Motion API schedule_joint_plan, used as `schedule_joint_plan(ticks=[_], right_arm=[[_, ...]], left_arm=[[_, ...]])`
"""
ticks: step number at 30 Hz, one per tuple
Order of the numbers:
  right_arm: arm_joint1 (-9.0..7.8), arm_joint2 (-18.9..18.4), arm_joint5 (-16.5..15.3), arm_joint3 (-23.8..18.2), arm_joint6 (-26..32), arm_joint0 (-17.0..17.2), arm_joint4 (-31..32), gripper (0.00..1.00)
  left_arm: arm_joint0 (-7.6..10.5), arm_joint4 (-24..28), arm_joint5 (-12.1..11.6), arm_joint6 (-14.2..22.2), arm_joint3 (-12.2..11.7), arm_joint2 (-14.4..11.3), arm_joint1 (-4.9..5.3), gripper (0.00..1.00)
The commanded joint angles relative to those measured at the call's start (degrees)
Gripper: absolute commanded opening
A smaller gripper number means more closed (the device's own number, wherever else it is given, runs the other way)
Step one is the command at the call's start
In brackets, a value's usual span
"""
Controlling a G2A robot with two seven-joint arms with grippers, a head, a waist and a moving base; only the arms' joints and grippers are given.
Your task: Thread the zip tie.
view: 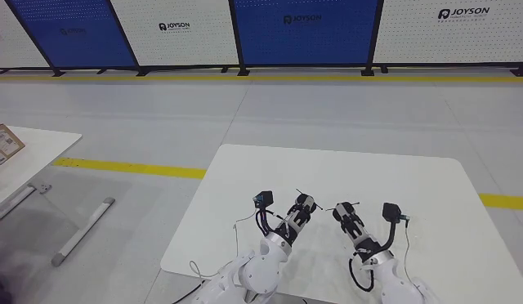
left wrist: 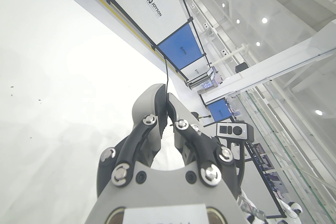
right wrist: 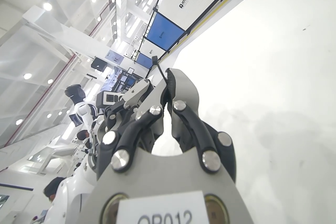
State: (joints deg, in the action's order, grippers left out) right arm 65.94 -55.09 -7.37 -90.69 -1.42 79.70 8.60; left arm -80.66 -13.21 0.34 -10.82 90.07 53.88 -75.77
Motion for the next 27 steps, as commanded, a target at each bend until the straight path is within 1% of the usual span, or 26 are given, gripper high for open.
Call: schedule_joint_plan(ticks=[1,12,15,17,23,27], right_arm=[[0.20,-0.1,-0.5,0.5,0.0,-0.2,-0.3,0.00],[0.42,-0.3,-0.9,1.0,0.1,-0.3,-0.6,0.00],[0.42,-0.3,-0.9,1.0,0.1,-0.3,-0.6,0.00],[0.42,-0.3,-0.9,1.0,0.1,-0.3,-0.6,0.00],[0.42,-0.3,-0.9,1.0,0.1,-0.3,-0.6,0.00],[0.57,-1.0,-1.1,0.7,-0.2,0.5,-0.5,0.00]], left_arm=[[0.00,0.0,0.0,0.0,0.0,0.0,0.00,0.00],[-0.05,-0.6,-0.2,0.0,-0.1,-0.1,-0.01,0.00],[-0.28,-1.9,-1.1,-1.6,-0.1,-0.4,-0.14,0.00],[-0.47,-2.0,-1.5,-2.0,-0.1,-0.8,-0.26,0.00],[-0.47,-2.0,-1.5,-2.0,-0.1,-0.8,-0.26,0.00],[-0.46,-2.3,-1.2,-2.3,-0.2,-0.6,-0.26,0.00]])
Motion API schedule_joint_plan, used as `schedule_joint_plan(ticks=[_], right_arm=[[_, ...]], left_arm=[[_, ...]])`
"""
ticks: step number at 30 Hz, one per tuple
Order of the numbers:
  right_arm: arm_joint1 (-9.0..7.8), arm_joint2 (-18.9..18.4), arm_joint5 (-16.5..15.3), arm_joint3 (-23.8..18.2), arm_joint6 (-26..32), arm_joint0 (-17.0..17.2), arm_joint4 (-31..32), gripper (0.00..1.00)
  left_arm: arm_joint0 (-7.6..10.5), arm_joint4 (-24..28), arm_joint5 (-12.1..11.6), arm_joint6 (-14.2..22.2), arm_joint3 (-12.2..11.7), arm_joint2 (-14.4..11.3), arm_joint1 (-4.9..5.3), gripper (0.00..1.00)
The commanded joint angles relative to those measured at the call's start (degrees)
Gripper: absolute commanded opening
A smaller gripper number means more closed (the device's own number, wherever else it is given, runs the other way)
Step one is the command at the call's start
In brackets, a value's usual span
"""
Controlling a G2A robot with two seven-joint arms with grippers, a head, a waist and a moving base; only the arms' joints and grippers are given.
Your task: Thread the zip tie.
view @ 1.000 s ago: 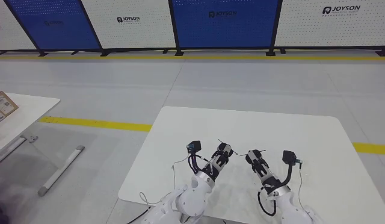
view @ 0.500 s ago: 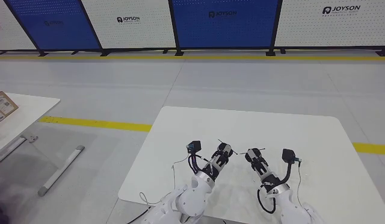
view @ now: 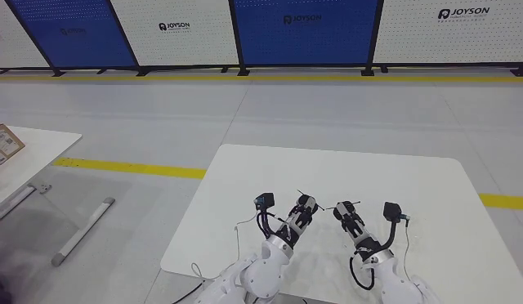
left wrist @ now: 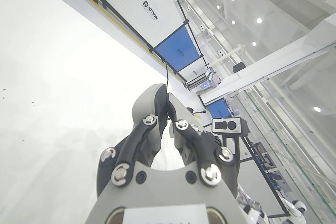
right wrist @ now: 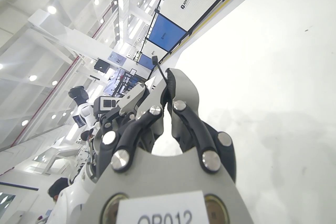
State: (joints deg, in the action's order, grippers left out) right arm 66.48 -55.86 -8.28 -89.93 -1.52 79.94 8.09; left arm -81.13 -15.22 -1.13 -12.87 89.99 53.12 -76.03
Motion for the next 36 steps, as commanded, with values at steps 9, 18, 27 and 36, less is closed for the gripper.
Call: schedule_joint_plan(ticks=[9,18,27,36], right_arm=[[0.21,-1.2,-0.6,-0.2,0.2,1.0,-0.2,0.00],[0.88,-0.5,-0.2,-0.4,0.4,0.3,-0.8,0.00],[2.19,0.9,0.3,1.7,0.8,-1.9,-0.8,0.00],[2.92,0.6,0.4,2.5,1.2,-2.2,-0.4,0.00]], left_arm=[[0.59,-4.0,3.4,-4.7,-0.8,-0.5,-0.56,0.00],[0.59,-4.0,3.4,-4.7,-0.8,-0.5,-0.56,0.00],[0.59,-4.0,3.4,-4.7,-0.8,-0.5,-0.56,0.00],[0.59,-4.0,3.4,-4.7,-0.8,-0.5,-0.56,0.00]])
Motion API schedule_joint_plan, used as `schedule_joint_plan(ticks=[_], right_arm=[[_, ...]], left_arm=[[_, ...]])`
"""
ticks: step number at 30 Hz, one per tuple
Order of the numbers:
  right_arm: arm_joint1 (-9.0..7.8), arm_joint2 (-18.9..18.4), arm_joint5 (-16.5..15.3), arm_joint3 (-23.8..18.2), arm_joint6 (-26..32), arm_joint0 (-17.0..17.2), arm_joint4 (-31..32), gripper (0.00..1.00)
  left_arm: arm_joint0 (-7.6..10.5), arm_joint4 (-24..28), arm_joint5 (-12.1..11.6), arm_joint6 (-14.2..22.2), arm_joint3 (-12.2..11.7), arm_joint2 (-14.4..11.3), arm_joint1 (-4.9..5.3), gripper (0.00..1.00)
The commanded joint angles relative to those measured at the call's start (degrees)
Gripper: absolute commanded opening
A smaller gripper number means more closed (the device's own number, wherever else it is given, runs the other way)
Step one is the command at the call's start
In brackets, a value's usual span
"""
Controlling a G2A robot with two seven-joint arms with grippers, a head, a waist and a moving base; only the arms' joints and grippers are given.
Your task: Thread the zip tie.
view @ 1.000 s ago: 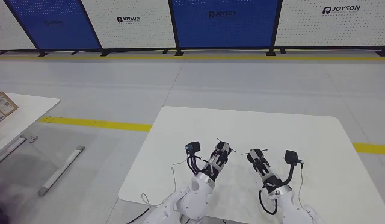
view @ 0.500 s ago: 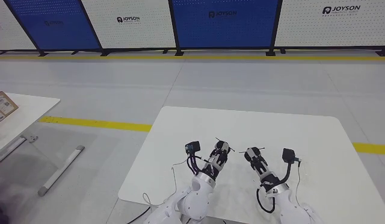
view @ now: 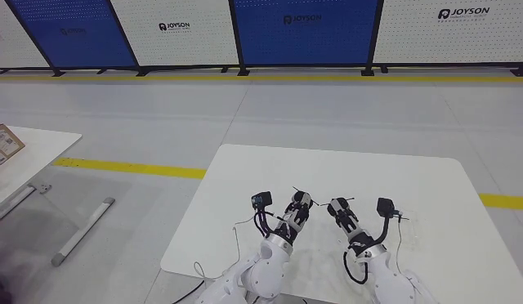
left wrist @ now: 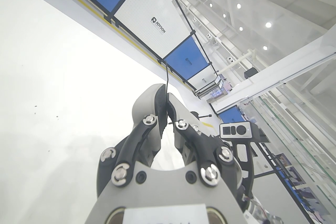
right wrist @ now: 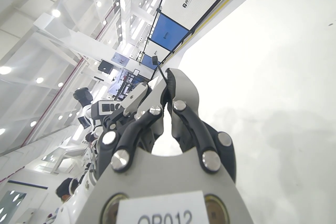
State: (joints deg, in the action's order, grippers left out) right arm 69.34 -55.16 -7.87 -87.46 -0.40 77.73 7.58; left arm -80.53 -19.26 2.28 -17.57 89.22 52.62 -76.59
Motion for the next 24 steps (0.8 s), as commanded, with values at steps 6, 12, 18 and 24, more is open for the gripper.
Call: schedule_joint_plan(ticks=[6,12,18,24], right_arm=[[0.43,-0.5,0.1,0.1,0.3,0.2,0.5,0.00],[0.78,-0.9,0.1,0.1,0.7,0.3,0.9,0.00],[1.10,-1.1,0.3,0.1,1.1,0.5,1.4,0.00],[1.46,-1.2,0.3,0.2,1.6,0.5,2.0,0.00]], left_arm=[[0.00,0.0,0.0,0.0,0.0,0.0,0.00,0.00],[0.00,0.0,0.0,0.0,0.0,0.0,0.00,0.00],[0.00,0.0,0.0,0.0,0.0,0.0,0.00,0.00],[0.00,0.0,0.0,0.0,0.0,0.0,0.00,0.00]])
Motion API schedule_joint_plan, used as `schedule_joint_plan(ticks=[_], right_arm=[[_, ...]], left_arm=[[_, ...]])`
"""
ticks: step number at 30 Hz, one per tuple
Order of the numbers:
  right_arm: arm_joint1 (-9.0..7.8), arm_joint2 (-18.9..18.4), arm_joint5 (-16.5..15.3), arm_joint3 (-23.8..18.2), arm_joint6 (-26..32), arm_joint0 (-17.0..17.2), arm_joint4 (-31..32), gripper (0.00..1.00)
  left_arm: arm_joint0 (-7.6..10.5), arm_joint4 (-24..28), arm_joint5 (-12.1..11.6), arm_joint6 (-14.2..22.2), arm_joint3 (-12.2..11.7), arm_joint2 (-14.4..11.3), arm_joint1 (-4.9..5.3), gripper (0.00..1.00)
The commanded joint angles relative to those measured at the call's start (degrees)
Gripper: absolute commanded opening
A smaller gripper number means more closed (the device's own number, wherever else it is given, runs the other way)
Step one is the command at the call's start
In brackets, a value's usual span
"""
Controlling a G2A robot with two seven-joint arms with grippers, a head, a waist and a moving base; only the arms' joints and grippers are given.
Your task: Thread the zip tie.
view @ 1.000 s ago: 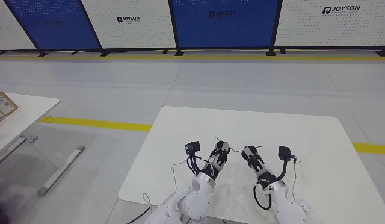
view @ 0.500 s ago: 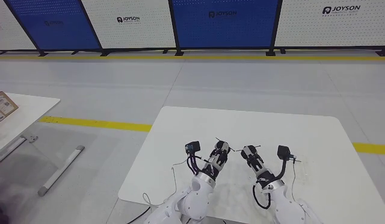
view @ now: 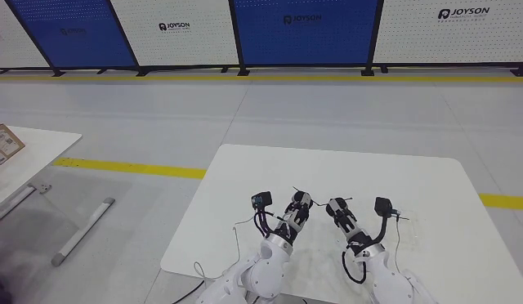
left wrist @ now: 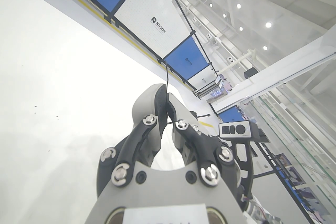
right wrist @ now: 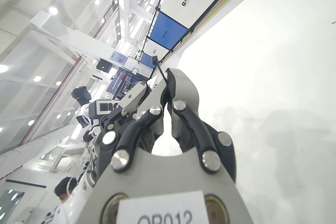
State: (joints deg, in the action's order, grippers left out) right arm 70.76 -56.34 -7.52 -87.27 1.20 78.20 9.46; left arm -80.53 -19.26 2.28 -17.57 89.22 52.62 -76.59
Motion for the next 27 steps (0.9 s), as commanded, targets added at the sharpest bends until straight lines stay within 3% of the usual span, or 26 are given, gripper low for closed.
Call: schedule_joint_plan(ticks=[1,27], right_arm=[[0.11,-0.1,-0.2,0.0,-0.1,0.1,0.2,0.00],[1.40,-1.2,0.1,0.2,1.3,0.4,1.2,0.00]], left_arm=[[0.00,0.0,0.0,0.0,0.0,0.0,0.00,0.00],[0.00,0.0,0.0,0.0,0.0,0.0,0.00,0.00]])
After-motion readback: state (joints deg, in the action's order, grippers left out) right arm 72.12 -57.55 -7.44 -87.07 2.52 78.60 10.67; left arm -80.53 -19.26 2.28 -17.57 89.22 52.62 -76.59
